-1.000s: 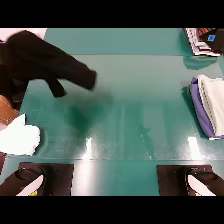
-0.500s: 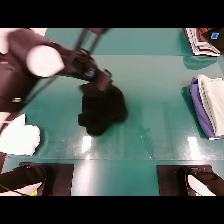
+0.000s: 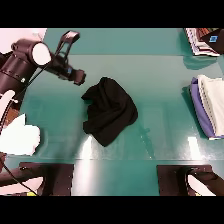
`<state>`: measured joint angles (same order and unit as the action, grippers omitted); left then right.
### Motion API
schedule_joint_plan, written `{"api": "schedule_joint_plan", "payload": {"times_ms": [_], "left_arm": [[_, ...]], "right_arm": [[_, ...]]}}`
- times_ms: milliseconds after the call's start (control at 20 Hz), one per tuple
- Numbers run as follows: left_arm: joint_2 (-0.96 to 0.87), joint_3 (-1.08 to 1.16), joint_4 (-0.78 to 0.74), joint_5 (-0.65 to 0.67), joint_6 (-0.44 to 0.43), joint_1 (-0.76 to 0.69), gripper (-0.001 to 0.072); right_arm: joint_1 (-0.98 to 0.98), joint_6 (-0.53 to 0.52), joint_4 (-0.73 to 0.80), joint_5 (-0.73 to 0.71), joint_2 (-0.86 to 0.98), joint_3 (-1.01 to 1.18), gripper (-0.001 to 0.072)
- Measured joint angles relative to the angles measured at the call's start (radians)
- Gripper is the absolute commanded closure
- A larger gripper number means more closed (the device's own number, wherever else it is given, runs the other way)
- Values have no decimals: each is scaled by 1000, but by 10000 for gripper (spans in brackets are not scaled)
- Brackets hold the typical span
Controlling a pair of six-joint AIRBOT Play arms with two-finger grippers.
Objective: Fold the shirts.
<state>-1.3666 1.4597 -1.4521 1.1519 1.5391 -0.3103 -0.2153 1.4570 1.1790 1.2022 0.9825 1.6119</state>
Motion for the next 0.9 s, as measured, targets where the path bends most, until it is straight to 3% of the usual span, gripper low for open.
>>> {"api": "schedule_joint_plan", "payload": {"times_ms": [200, 550, 600, 650, 700, 900], "left_arm": [[-80, -150, 148, -101, -26, 113, 200], [-224, -205, 344, -215, -84, 150, 211], [-231, -206, 360, -227, -91, 152, 275], [-237, -208, 371, -234, -95, 152, 541], [-241, -208, 379, -242, -99, 154, 671], [-235, -175, 372, -255, -106, 166, 678]], "right_arm": [[0, 0, 0, 3, 0, 0, 693], [0, 3, 0, 22, 5, -1, 693], [0, 10, 0, 32, 12, -1, 694], [0, 25, 0, 52, 23, -1, 694], [0, 36, 0, 74, 37, -2, 693], [0, 83, -4, 153, 91, -67, 693]]}}
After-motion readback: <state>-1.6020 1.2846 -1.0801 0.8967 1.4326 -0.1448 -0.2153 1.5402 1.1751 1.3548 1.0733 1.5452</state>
